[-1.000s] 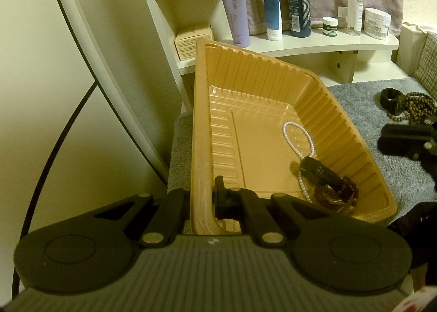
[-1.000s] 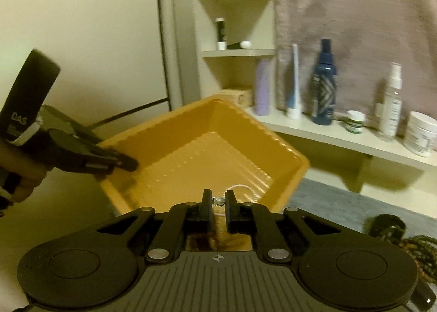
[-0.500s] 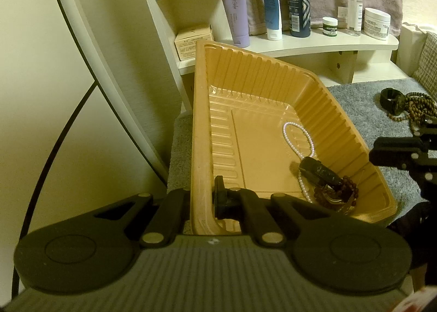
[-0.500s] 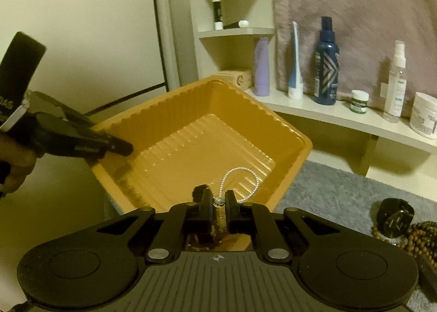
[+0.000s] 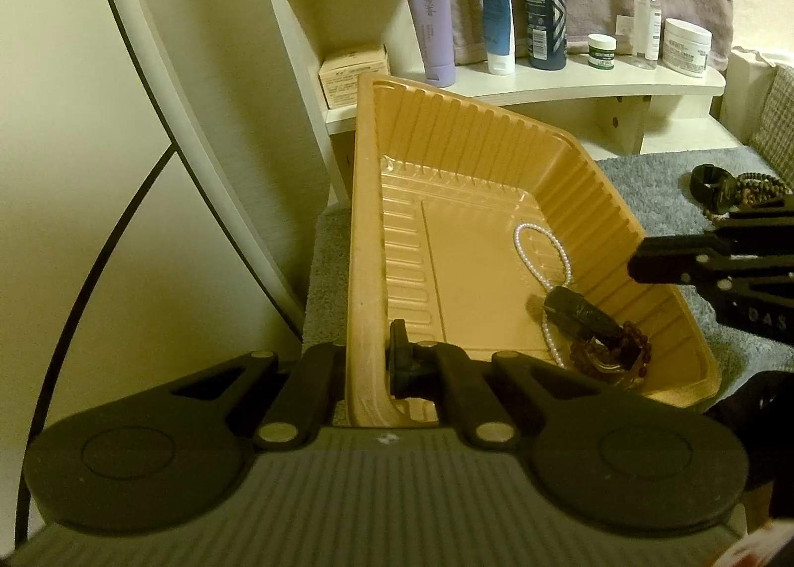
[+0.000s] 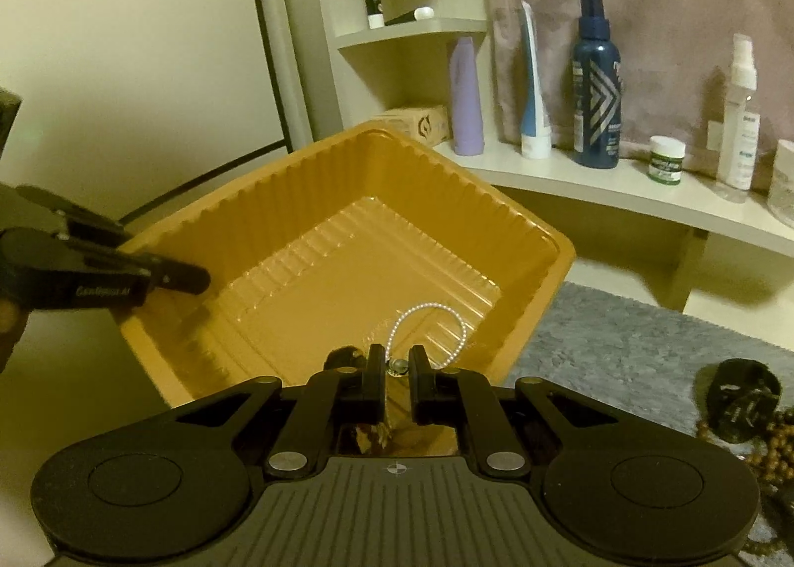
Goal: Organize jewelry
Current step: 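Carry the gold ring into the orange tray and open the right tool, then grasp the black elongated clip on the bead strands with the right tool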
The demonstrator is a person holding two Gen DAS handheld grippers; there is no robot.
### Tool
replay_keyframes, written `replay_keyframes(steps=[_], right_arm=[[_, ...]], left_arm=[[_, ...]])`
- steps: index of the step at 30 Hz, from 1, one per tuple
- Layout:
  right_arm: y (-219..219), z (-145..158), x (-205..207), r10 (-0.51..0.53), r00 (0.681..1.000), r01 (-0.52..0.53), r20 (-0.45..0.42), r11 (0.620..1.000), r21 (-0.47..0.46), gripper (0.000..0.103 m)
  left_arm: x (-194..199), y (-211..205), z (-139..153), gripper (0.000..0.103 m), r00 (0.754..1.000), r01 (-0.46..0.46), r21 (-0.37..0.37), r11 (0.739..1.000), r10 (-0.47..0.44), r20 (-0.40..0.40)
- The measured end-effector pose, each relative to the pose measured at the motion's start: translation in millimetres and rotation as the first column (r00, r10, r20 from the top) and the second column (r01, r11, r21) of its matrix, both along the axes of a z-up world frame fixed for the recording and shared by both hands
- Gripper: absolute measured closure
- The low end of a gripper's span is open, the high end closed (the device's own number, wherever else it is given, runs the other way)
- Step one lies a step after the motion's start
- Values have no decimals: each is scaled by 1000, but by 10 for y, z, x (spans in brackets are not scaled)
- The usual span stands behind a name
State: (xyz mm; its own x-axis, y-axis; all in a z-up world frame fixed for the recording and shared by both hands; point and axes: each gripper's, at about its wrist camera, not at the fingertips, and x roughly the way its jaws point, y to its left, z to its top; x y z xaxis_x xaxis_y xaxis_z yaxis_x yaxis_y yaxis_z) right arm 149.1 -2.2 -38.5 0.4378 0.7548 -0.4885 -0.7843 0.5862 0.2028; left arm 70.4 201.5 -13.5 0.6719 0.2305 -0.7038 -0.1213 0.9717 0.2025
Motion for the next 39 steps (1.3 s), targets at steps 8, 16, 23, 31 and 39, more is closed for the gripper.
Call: replay_keyframes(steps=[8, 16, 23, 31, 39], right_arm=[[-200, 96, 145, -48, 998, 53, -50, 994, 97, 50], [-849, 181, 170, -277, 961, 278, -21, 955, 100, 50], [-1381, 89, 48, -436, 899, 435, 49, 900, 23, 50], [-1760, -238, -100, -523, 849, 529, 78, 844, -89, 50], [-1823, -402, -43, -499, 852, 521, 158, 837, -170, 50]], left_arm=[[4, 24, -14, 101, 1000, -5, -3, 1000, 5, -4], [6, 25, -23, 101, 1000, -6, -4, 1000, 6, -3], [4, 7, -14, 101, 1000, -8, 2, 1000, 8, -5], [-5, -8, -5, 101, 1000, -11, 8, 1000, 11, -2], [-2, -24, 16, 101, 1000, -6, 16, 1000, 6, -4]])
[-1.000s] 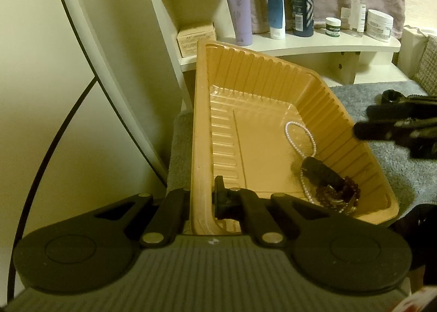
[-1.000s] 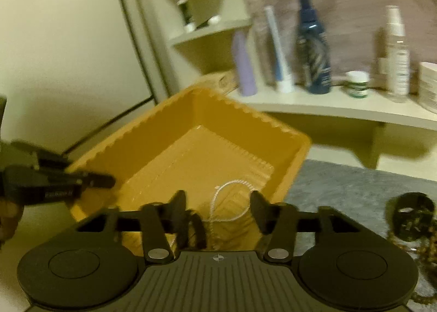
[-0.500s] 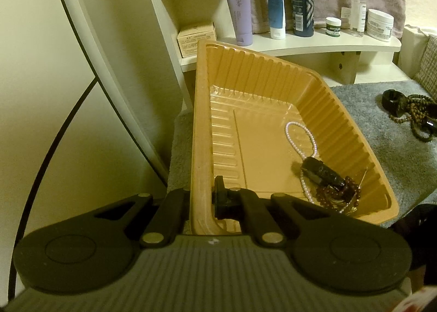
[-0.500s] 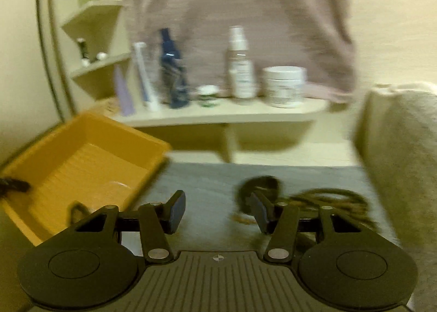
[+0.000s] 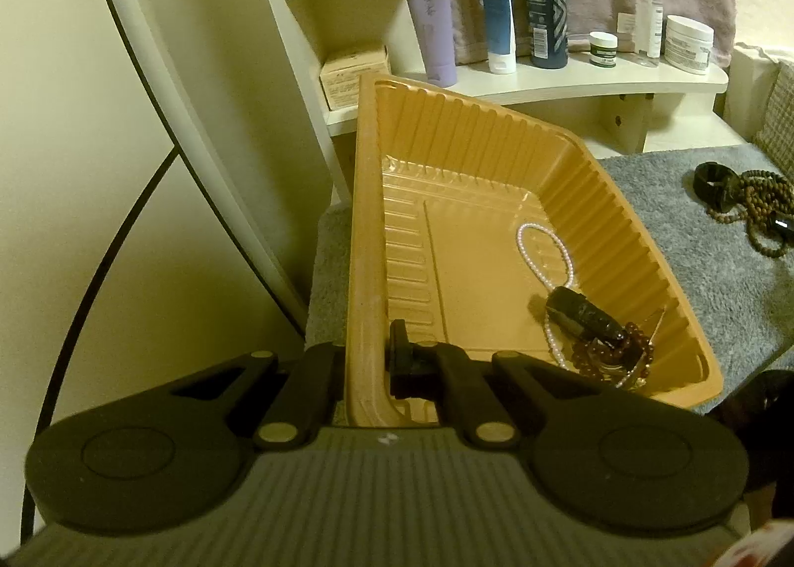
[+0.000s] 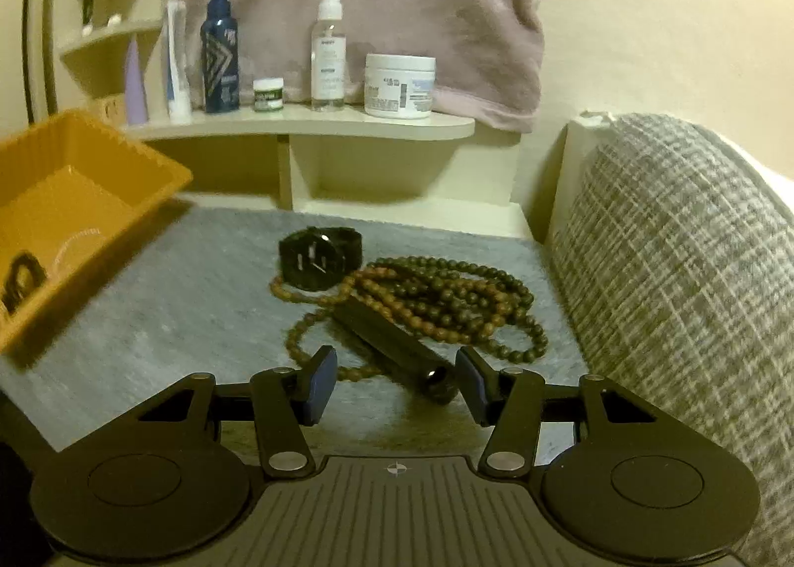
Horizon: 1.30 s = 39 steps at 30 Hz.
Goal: Organize jewelry
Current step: 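Grasp the black elongated clip on the bead strands with the right tool, then carry the black clip into the orange tray and open the right tool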
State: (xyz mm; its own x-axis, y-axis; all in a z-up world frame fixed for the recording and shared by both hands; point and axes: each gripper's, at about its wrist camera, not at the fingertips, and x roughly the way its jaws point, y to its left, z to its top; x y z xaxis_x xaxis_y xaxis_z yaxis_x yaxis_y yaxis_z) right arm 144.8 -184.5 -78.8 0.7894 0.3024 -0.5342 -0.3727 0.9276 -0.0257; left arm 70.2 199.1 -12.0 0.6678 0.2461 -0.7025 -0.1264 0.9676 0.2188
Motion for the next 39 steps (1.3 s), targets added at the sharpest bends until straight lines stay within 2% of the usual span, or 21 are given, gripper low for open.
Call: replay_keyframes(steps=[5, 11, 13, 15, 16, 22, 31, 39], right_arm=[[-28, -100, 157, 33, 999, -34, -16, 999, -24, 50], [-91, -98, 303, 49, 996, -45, -80, 998, 48, 51], [-81, -76, 279, 46, 995, -42, -91, 998, 46, 68], [-40, -70, 239, 56, 993, -53, -103, 998, 32, 79], [-18, -73, 213, 57, 992, -55, -108, 998, 25, 82], [-11, -61, 101, 27, 987, -16, -156, 997, 74, 84], [33, -70, 178, 41, 991, -34, -124, 998, 53, 83], [-4, 10, 119, 8, 994, 4, -112, 995, 99, 84]], left_arm=[[-1, -1, 4, 101, 1000, 0, 2, 1000, 0, 0], [-4, -8, 15, 101, 1000, 1, 3, 1000, -1, -1], [-4, -9, 13, 101, 1000, 1, 5, 1000, -1, -1], [-4, -2, 9, 101, 1000, 2, 5, 1000, -2, -1], [-5, -2, 10, 101, 1000, 2, 5, 1000, -2, -1], [0, 1, 14, 101, 1000, 4, 5, 1000, -4, -3], [1, 10, 13, 101, 1000, 1, 3, 1000, -1, -1], [-4, 3, 16, 101, 1000, 5, 4, 1000, -5, 0]])
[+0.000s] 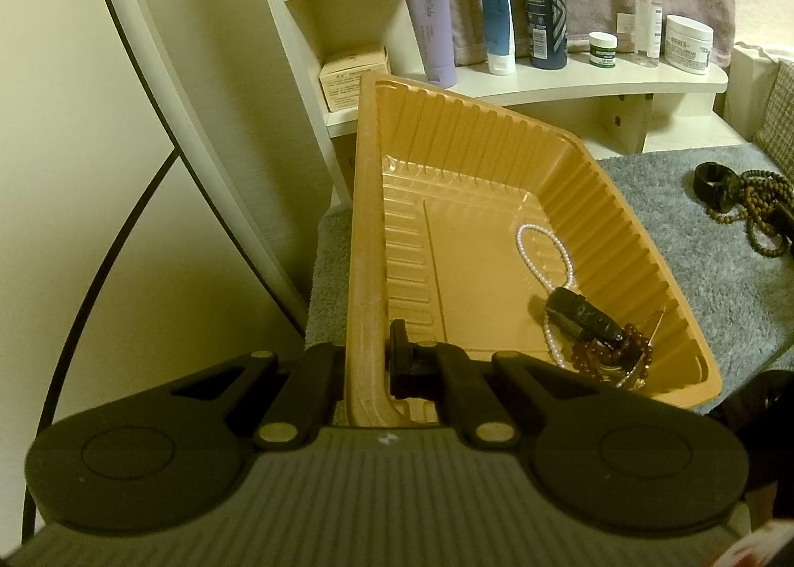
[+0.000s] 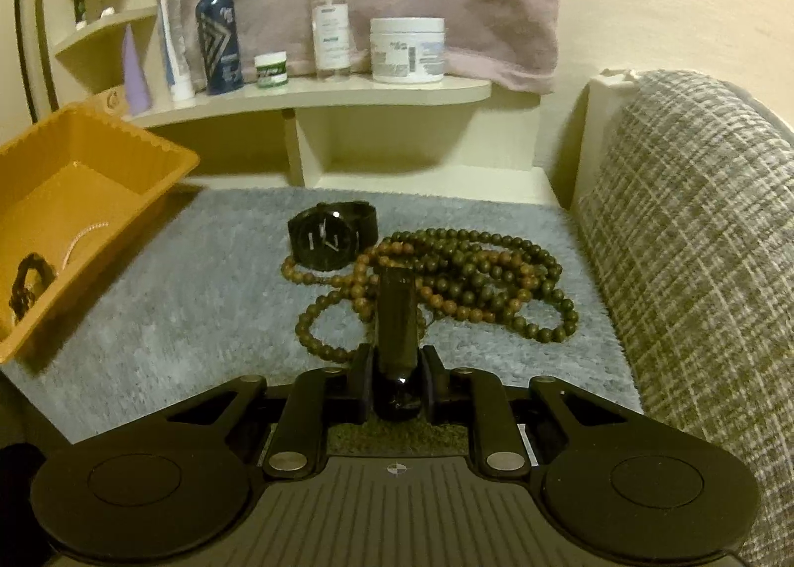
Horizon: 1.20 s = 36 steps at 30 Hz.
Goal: Organize jewelry
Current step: 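Carry the black clip into the orange tray and open the right tool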
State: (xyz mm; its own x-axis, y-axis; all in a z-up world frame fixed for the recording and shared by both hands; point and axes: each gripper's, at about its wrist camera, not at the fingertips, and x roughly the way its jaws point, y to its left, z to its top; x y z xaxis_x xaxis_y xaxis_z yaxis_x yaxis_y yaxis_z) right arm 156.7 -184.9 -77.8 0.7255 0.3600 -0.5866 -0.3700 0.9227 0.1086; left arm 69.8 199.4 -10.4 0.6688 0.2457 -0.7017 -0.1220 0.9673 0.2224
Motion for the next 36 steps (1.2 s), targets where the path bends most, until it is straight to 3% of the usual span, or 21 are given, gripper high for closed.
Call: replay_keyframes(steps=[5, 14, 19, 23, 36], right_arm=[[131, 204, -39, 37, 998, -38, 42, 999, 33, 84], [834, 532, -64, 233, 970, -241, 73, 960, 143, 84], [1395, 582, -194, 431, 901, -429, 45, 874, 229, 84], [1779, 530, -282, 542, 840, -534, 30, 816, 221, 84], [1949, 392, -238, 581, 813, -552, -19, 782, 289, 81]], left_arm=[[1, 0, 2, 101, 1000, 0, -1, 1000, 0, 1], [-7, -10, 6, 101, 1000, 0, -1, 1000, 0, 3], [-4, -11, 6, 101, 1000, 1, -1, 1000, -1, 3], [-3, -10, 11, 101, 1000, 2, -4, 1000, -2, 4], [-11, -10, 14, 101, 1000, 2, -4, 1000, -2, 3]])
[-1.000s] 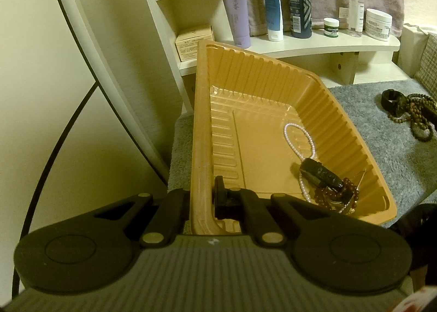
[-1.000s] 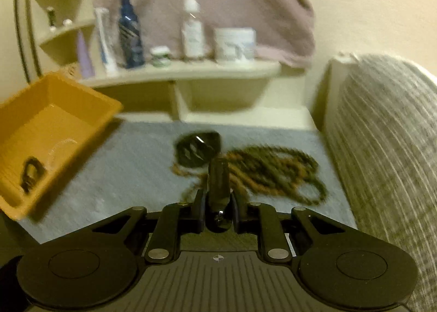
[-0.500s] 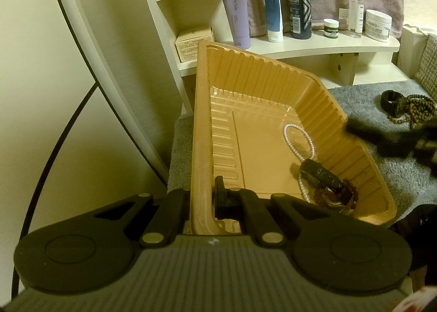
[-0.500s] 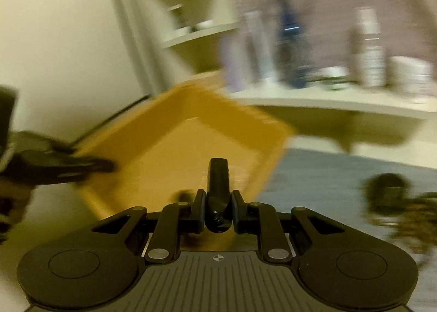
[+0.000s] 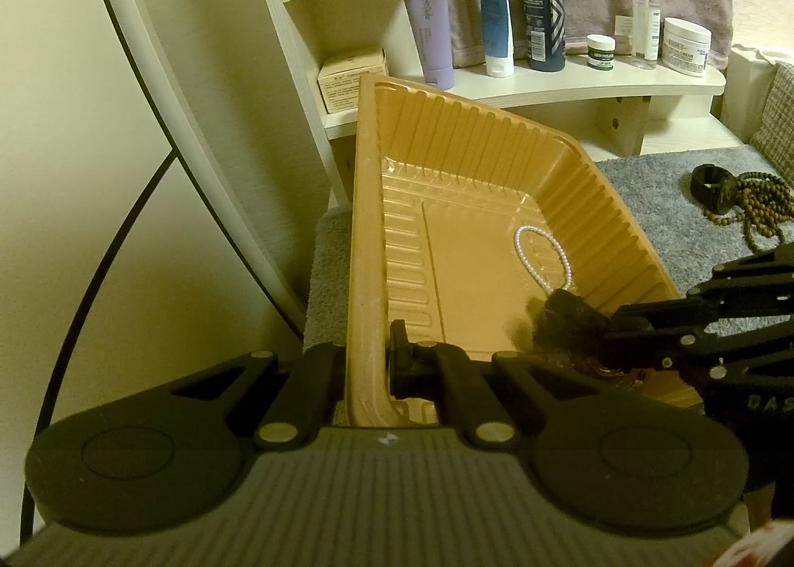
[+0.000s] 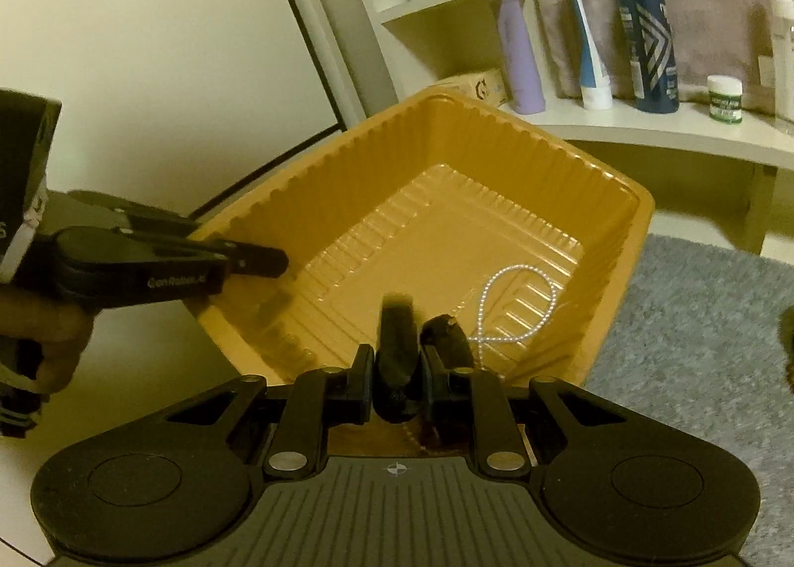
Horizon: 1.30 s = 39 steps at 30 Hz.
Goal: Organize jewelry
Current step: 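Carry the black clip into the orange tray and open the right tool, then grasp the long dark bead strand with the right tool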
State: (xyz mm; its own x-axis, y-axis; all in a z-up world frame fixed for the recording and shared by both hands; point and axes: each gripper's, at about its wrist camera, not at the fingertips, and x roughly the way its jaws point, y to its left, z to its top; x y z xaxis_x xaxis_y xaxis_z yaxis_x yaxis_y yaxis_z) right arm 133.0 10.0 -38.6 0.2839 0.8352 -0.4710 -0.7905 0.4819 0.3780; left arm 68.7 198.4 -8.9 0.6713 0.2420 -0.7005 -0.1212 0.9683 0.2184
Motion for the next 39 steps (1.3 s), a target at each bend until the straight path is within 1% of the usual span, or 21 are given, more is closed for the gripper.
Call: replay_keyframes(steps=[1, 2, 3, 7, 12, 15, 18, 22, 25, 30, 35, 39], right_arm=[[-14, 14, -3, -8, 1000, 8, 4, 1000, 6, 70], [-41, 29, -11, -21, 1000, 21, 14, 1000, 11, 65], [-68, 42, -16, -35, 999, 35, 25, 999, 15, 57], [-241, 91, -20, -104, 993, 102, 62, 994, 27, 56], [-622, 52, 14, -250, 964, 250, 93, 968, 17, 55], [-846, -55, 39, -337, 936, 341, 101, 940, -18, 54], [-1101, -169, 89, -428, 900, 432, 80, 901, -45, 53], [-1380, -274, 124, -519, 853, 522, 63, 850, -70, 53], [-1535, -310, 135, -559, 827, 562, 58, 824, -72, 53], [-1685, -347, 168, -605, 793, 609, 71, 789, -86, 53], [-1788, -378, 188, -624, 774, 633, 111, 765, -116, 53], [-1815, -436, 259, -628, 767, 642, 132, 753, -144, 53]], left_arm=[[-1, -3, 2, 101, 1000, 0, 0, 1000, 0, 1], [-1, -5, 2, 101, 1000, 0, 0, 1000, 0, 0], [-2, -6, 3, 101, 1000, 1, 2, 1000, -1, 1], [-2, -4, 4, 101, 1000, 2, 1, 1000, -2, 1], [1, -2, 0, 101, 1000, 3, 3, 1000, -3, 1], [3, -3, -2, 101, 1000, 4, 4, 1000, -4, 1], [5, -8, -6, 101, 1000, 6, 7, 1000, -6, 0], [6, -6, -6, 101, 1000, 7, 10, 1000, -7, 0], [8, -7, -7, 101, 1000, 8, 12, 1000, -8, -1], [9, -2, -4, 101, 1000, 9, 13, 1000, -9, -2], [10, -2, -2, 101, 1000, 9, 13, 1000, -9, -3], [9, -2, -2, 101, 1000, 9, 14, 1000, -9, -3]])
